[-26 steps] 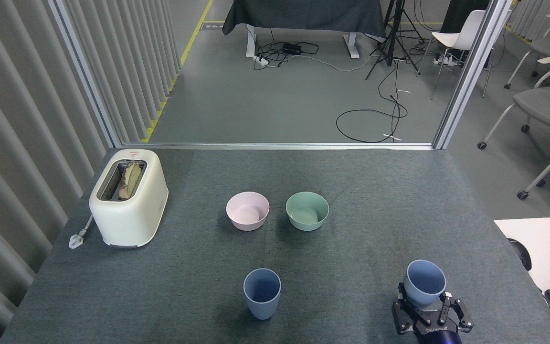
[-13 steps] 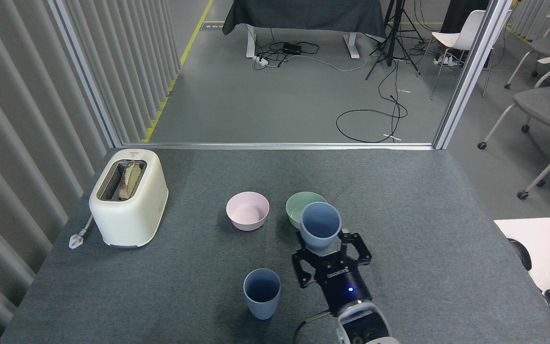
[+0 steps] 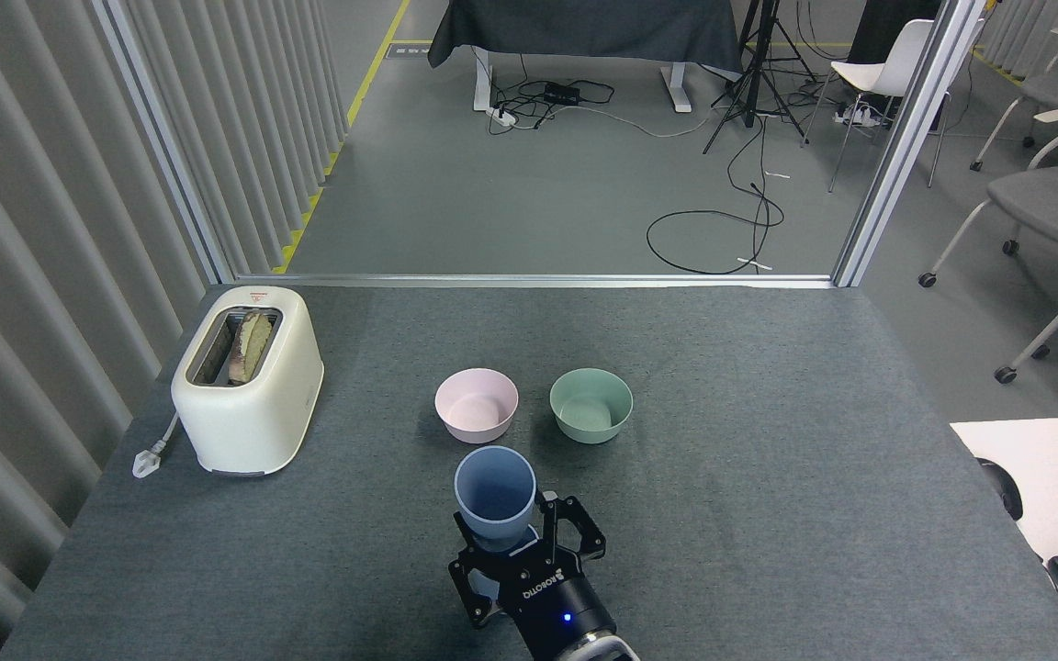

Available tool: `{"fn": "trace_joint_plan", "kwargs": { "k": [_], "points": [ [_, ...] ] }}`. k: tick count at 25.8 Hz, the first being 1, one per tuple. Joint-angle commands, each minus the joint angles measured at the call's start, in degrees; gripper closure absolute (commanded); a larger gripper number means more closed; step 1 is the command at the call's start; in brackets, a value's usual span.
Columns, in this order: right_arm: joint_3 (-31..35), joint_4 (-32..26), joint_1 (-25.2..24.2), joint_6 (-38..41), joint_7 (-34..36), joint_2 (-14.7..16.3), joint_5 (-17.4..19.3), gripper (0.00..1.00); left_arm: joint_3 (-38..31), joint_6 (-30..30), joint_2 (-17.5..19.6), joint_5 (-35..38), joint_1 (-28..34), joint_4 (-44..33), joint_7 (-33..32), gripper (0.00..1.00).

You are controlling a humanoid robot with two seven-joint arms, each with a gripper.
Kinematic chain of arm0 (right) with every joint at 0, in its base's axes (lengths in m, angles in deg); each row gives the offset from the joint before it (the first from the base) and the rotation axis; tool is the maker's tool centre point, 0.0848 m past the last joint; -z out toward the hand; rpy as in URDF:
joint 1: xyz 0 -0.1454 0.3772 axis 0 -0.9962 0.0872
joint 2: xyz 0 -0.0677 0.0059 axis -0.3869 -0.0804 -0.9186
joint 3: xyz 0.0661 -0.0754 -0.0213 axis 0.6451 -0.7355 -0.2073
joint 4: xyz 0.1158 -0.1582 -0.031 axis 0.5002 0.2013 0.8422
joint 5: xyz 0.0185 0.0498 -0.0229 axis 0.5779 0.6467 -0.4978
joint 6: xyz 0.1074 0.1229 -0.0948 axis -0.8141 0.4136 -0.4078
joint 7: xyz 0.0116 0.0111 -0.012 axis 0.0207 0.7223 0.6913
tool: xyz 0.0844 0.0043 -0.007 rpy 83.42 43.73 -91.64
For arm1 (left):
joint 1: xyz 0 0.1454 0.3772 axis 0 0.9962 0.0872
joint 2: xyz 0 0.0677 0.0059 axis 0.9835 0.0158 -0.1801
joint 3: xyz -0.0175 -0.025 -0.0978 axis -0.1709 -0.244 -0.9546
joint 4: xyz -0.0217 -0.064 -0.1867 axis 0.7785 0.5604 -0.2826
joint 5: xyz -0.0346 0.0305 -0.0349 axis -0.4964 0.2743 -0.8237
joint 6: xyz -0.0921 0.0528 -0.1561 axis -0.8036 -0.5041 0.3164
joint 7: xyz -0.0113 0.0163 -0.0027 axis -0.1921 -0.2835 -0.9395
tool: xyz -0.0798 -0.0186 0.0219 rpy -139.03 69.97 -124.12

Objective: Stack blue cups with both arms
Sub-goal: 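Lift the held cup with the right gripper over the placed cup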

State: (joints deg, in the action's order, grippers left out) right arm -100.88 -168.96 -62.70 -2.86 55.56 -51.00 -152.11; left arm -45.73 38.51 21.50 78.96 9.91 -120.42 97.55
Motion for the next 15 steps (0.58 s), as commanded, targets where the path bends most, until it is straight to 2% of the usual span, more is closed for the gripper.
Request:
{"fn": "trace_joint_plan", "kwargs": {
  "k": [1, 10, 15],
  "points": [
    [0.3, 0.8, -0.6, 0.0, 0.4, -0.1, -0.1, 0.32, -0.1, 0.0, 0.0, 0.0, 0.1, 0.0, 0.0, 0.0],
    [0.4, 1.6, -0.6, 0.0, 0.4, -0.1, 0.0, 0.31, -0.9, 0.0, 0.0, -0.1, 0.2, 0.0, 0.0, 0.0],
    [0.4, 3.9, -0.5, -0.9, 1.0, -0.3, 0.0, 0.31, -1.0, 0.0, 0.0, -0.1, 0.2, 0.0, 0.0, 0.0]
  ]
}}
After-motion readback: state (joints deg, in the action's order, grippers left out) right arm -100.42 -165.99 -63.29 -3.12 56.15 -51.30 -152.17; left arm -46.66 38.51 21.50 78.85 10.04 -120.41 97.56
